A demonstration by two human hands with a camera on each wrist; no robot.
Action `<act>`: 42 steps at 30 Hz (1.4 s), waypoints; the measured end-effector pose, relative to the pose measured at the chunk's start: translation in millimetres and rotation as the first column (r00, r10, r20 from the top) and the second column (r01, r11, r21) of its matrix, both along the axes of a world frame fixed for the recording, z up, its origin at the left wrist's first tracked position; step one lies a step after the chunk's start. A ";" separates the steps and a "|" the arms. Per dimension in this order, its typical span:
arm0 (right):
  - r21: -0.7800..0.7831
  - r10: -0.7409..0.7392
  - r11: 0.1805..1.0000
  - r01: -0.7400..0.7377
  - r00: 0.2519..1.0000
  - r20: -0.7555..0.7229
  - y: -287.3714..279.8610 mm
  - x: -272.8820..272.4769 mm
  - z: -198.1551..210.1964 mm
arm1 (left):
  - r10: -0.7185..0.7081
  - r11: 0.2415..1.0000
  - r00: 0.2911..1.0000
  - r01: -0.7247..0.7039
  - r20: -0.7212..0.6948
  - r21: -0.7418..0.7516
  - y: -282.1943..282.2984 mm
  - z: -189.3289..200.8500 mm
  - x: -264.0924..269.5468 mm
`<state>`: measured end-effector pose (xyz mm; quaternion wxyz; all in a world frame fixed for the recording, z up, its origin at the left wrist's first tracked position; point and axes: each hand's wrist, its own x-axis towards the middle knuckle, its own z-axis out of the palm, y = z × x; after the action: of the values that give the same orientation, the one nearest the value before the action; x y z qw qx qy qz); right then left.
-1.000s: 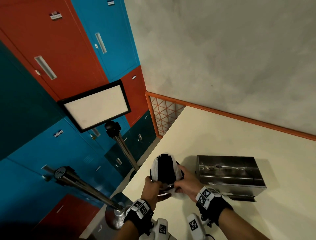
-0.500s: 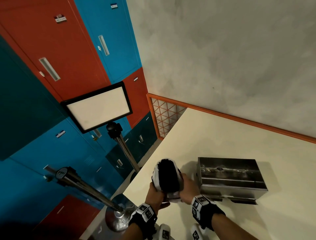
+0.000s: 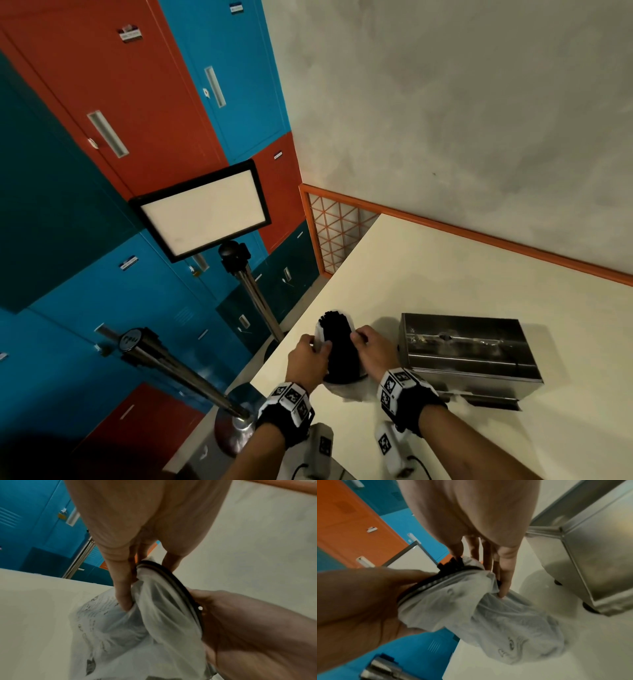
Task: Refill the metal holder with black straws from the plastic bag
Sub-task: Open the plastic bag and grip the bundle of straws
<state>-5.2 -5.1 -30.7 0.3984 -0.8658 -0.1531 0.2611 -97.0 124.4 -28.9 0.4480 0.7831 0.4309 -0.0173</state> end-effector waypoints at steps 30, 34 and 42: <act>-0.090 0.019 0.996 -0.019 1.000 0.004 -5.9 5.7 -9.4 | -0.055 0.997 0.995 0.059 0.085 -0.052 16.5 -16.7 -7.7; -0.181 0.037 0.983 -0.034 0.999 0.016 -12.7 -2.1 -13.3 | -0.074 0.995 0.997 0.073 -0.010 -0.069 16.0 -27.9 -8.2; -0.155 -0.004 0.988 0.001 1.000 -0.021 -28.0 -6.3 -20.8 | -0.022 0.997 0.992 0.013 -0.122 -0.080 7.8 -17.6 -19.6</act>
<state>-11.5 -33.2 -51.5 0.3316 -0.8916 -0.1270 0.2810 -116.6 132.2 -46.5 0.4510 0.7660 0.4498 -0.0865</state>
